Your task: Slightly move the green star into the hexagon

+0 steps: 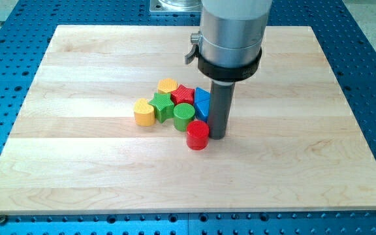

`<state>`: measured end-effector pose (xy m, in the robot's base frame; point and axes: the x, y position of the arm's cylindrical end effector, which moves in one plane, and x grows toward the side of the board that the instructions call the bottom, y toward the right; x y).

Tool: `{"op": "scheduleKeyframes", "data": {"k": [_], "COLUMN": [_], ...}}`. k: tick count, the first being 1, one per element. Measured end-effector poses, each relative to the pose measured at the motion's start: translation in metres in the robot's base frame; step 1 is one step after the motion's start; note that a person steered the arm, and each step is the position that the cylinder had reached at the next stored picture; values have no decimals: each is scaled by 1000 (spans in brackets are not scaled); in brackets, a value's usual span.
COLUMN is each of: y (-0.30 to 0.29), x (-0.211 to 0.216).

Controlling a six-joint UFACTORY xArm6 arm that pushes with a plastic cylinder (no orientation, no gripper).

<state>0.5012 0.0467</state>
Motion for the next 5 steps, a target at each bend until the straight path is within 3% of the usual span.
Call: {"op": "scheduleKeyframes", "data": {"k": [1,2,3,5], "y": [-8,-57,-105,-121], "x": [34,5,3,-61]}}
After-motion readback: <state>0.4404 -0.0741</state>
